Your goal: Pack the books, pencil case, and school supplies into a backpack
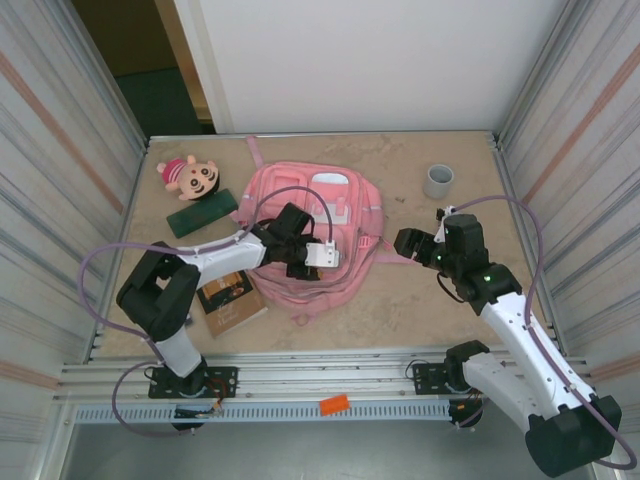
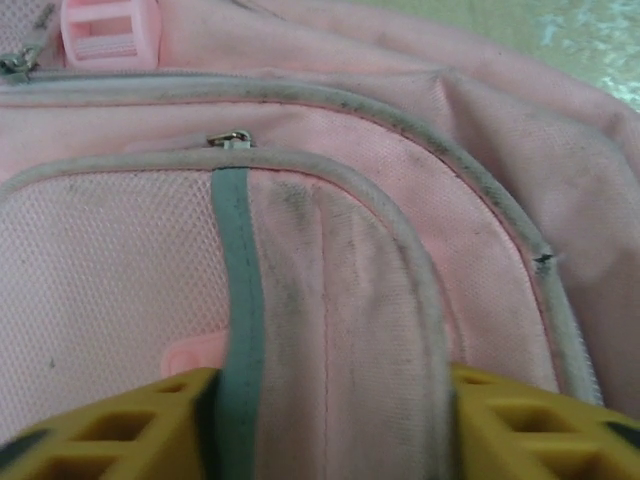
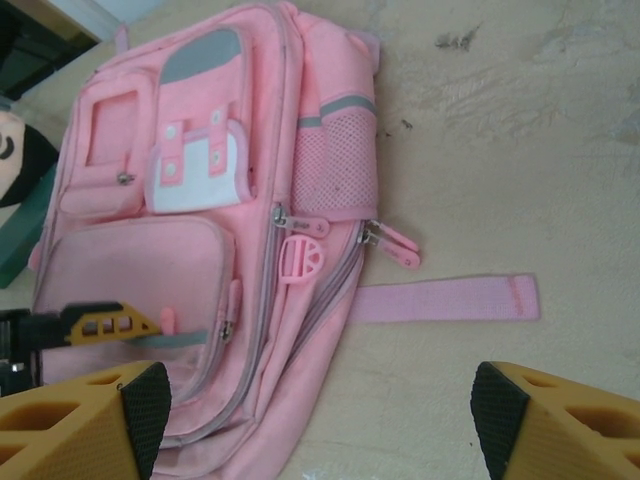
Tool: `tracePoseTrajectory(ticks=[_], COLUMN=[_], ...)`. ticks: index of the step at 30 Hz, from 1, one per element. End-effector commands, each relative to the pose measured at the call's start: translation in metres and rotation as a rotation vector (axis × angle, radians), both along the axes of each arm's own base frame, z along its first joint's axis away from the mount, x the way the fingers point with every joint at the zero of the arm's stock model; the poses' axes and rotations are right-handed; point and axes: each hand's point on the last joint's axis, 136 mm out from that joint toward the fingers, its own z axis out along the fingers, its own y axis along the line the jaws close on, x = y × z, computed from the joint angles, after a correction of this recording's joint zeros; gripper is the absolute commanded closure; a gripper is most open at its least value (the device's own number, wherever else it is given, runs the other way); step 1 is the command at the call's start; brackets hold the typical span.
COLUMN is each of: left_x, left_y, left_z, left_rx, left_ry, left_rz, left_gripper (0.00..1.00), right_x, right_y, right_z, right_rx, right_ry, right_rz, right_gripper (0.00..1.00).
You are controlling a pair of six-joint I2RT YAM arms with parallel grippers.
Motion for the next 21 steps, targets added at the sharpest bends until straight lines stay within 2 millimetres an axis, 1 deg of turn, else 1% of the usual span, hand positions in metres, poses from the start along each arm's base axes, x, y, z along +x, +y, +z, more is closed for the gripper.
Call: tracePoseTrajectory(ticks=[1, 2, 3, 5, 6, 7, 8, 10, 13, 14, 16, 18, 21], left_x=[0.024, 0.023, 0.021, 0.015, 0.010, 0.005, 0.000, -0.007, -0.012, -0.010, -0.008, -0.008, -0.007], left_y=[0.003, 0.003, 0.001, -0.002, -0.004, -0.004, -0.004, -0.001, 0.008, 0.014, 0.022, 0.029, 0.037], left_z=[0.011, 0.019, 0.030, 0.052, 0.064, 0.075, 0.086, 0.107, 0.132, 0.140, 0.153, 0.167, 0.182], left_rx=[0.003, -0.016, -0.048, -0.117, -0.156, -0.191, -0.227, -0.299, -0.398, -0.426, -0.478, -0.522, -0.556], left_ry=[-0.126, -0.133, -0.140, -0.155, -0.155, -0.145, -0.127, -0.099, -0.075, -0.067, -0.040, -0.021, -0.026], left_rz=[0.071, 0.079, 0.080, 0.063, 0.046, 0.032, 0.019, -0.003, -0.028, -0.019, -0.017, -0.032, -0.040], left_gripper=[0.75, 0.84, 0.91, 0.99, 1.00, 1.00, 1.00, 1.00, 1.00, 1.00, 1.00, 1.00, 1.00], right_x=[0.002, 0.003, 0.004, 0.006, 0.008, 0.010, 0.012, 0.018, 0.026, 0.026, 0.026, 0.027, 0.033], right_y=[-0.001, -0.002, -0.003, -0.006, -0.009, -0.011, -0.013, -0.010, 0.014, 0.024, 0.041, 0.049, 0.053], right_z=[0.001, -0.002, -0.006, -0.018, -0.026, -0.029, -0.032, -0.032, -0.034, -0.034, -0.036, -0.039, -0.042], right_rx=[0.010, 0.004, -0.003, -0.027, -0.047, -0.064, -0.082, -0.139, -0.230, -0.236, -0.224, -0.214, -0.154], right_ry=[-0.026, -0.025, -0.019, 0.002, 0.018, 0.029, 0.051, 0.047, 0.005, -0.015, -0.044, -0.068, -0.114], right_rz=[-0.004, -0.012, -0.016, -0.028, -0.040, -0.053, -0.059, -0.007, 0.241, 0.333, 0.458, 0.529, 0.570], right_gripper=[0.19, 0.20, 0.21, 0.30, 0.35, 0.38, 0.40, 0.42, 0.40, 0.38, 0.38, 0.38, 0.38])
